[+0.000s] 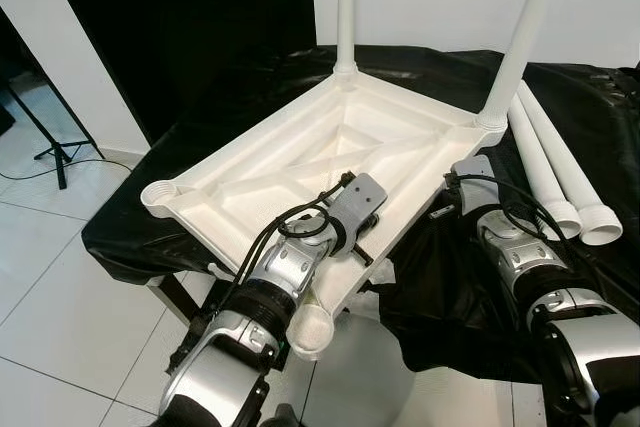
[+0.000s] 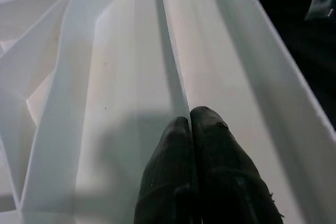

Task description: Building children table

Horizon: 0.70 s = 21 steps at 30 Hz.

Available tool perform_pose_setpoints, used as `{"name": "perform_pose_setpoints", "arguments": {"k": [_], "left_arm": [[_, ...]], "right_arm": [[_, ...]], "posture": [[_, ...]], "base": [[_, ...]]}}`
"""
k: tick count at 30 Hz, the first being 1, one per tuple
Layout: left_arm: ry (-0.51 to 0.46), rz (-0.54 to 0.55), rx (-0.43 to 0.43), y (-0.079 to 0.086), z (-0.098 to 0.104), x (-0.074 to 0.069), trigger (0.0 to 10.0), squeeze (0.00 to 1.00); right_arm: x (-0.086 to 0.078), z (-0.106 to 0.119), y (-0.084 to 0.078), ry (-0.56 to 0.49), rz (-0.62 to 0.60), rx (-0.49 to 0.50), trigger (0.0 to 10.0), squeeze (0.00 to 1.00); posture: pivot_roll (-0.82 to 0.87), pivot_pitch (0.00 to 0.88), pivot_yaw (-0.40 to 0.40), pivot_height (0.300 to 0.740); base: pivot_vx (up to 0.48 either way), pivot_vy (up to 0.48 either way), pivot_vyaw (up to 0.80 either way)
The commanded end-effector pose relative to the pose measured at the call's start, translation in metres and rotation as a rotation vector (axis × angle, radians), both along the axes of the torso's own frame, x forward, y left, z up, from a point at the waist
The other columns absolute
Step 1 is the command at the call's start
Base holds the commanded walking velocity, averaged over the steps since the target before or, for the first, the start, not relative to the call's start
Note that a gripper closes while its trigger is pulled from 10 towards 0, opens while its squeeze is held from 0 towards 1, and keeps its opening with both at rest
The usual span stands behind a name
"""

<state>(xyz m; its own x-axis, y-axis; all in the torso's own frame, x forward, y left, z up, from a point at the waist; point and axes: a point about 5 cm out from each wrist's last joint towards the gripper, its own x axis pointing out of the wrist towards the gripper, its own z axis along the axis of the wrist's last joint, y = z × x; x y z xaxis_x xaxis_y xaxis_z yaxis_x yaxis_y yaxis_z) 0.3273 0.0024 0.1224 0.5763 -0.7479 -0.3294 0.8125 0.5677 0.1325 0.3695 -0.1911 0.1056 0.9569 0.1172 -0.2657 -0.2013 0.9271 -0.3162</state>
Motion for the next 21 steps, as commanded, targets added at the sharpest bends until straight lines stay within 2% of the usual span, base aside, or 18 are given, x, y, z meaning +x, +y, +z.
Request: {"name": "perform_pose_setpoints", "arguments": {"k": [1, 3, 4, 5, 7, 8, 10, 12, 13, 14, 15, 16, 17, 18, 20, 21], "left_arm": [[-0.016, -0.191, -0.157, -0.041, 0.012, -0.023, 7.1, 0.0], [-0.014, -0.174, -0.239, -0.042, 0.017, -0.023, 8.2, 0.0], [-0.014, -0.174, -0.239, -0.042, 0.017, -0.023, 8.2, 0.0], [-0.01, -0.156, -0.266, -0.041, 0.019, -0.022, 8.9, 0.0], [-0.007, -0.144, -0.283, -0.04, 0.019, -0.021, 8.9, 0.0], [-0.008, -0.123, -0.272, -0.037, 0.017, -0.019, 10.0, 0.0], [-0.009, -0.11, -0.262, -0.035, 0.015, -0.018, 10.0, 0.0], [-0.021, -0.105, -0.209, -0.031, 0.007, -0.018, 10.0, 0.0], [-0.022, -0.112, -0.206, -0.031, 0.005, -0.02, 10.0, 0.0], [-0.022, -0.112, -0.206, -0.031, 0.005, -0.02, 10.0, 0.0], [-0.021, -0.116, -0.208, -0.032, 0.004, -0.021, 10.0, 0.0], [-0.015, -0.122, -0.23, -0.033, 0.005, -0.022, 10.0, 0.47], [-0.015, -0.122, -0.23, -0.033, 0.005, -0.022, 10.0, 0.47], [-0.014, -0.125, -0.248, -0.034, 0.006, -0.022, 10.0, 0.82], [-0.017, -0.124, -0.266, -0.035, 0.008, -0.023, 10.0, 0.82], [-0.03, -0.124, -0.281, -0.037, 0.011, -0.023, 10.0, 0.73]], "right_arm": [[0.011, 0.024, 0.02, -0.116, 0.047, 0.04, 10.0, 0.0], [0.009, 0.021, 0.02, -0.144, 0.026, 0.054, 10.0, 0.0], [0.009, 0.021, 0.02, -0.144, 0.026, 0.054, 10.0, 0.0], [0.005, 0.018, 0.021, -0.162, 0.02, 0.055, 10.0, 0.0], [0.003, 0.016, 0.022, -0.174, 0.017, 0.056, 10.0, 0.0], [-0.002, 0.013, 0.021, -0.193, -0.008, 0.07, 10.0, 0.0], [-0.006, 0.011, 0.02, -0.205, -0.027, 0.079, 10.0, 0.0], [-0.019, 0.005, 0.015, -0.235, -0.114, 0.114, 10.0, 0.0], [-0.029, 0.001, 0.012, -0.245, -0.162, 0.125, 10.0, 0.0], [-0.029, 0.001, 0.012, -0.245, -0.162, 0.125, 10.0, 0.0], [-0.036, -0.001, 0.01, -0.251, -0.194, 0.131, 10.0, 0.0], [-0.044, -0.004, 0.008, -0.249, -0.22, 0.133, 10.0, 0.0], [-0.044, -0.004, 0.008, -0.249, -0.22, 0.133, 10.0, 0.0], [-0.051, -0.005, 0.007, -0.25, -0.233, 0.13, 10.0, 0.0], [-0.057, -0.005, 0.007, -0.252, -0.236, 0.123, 10.0, 0.0], [-0.057, -0.003, 0.006, -0.256, -0.232, 0.114, 10.0, 0.0]], "posture": [[0.2, 0.0, 0.026, 0.74], [0.2, 0.0, 0.024, 0.74], [0.2, 0.0, 0.024, 0.74], [0.19, 0.0, 0.029, 0.74], [0.19, 0.0, 0.031, 0.74], [0.19, 0.0, 0.045, 0.74], [0.19, 0.0, 0.045, 0.74], [0.19, 0.0, 0.052, 0.74], [0.19, 0.0, 0.047, 0.74], [0.19, 0.0, 0.047, 0.74], [0.19, 0.0, 0.047, 0.74], [0.18, 0.0, 0.039, 0.74], [0.18, 0.0, 0.039, 0.74], [0.17, 0.0, 0.032, 0.74], [0.17, 0.0, 0.032, 0.74], [0.16, 0.0, 0.01, 0.74]], "base": [[0.0, 0.0, 0.0], [0.0, 0.0, 0.0], [0.0, 0.0, 0.0], [0.0, 0.0, 0.0], [0.0, 0.0, 0.0], [0.0, 0.0, 0.0], [0.0, 0.0, 0.0], [0.0, 0.0, 0.0], [0.0, 0.0, 0.0], [0.0, 0.0, 0.0], [0.0, 0.0, 0.0], [0.0, 0.0, 0.0], [0.0, 0.0, 0.0], [0.0, 0.0, 0.0], [0.0, 0.0, 0.0], [0.0, 0.0, 0.0]]}}
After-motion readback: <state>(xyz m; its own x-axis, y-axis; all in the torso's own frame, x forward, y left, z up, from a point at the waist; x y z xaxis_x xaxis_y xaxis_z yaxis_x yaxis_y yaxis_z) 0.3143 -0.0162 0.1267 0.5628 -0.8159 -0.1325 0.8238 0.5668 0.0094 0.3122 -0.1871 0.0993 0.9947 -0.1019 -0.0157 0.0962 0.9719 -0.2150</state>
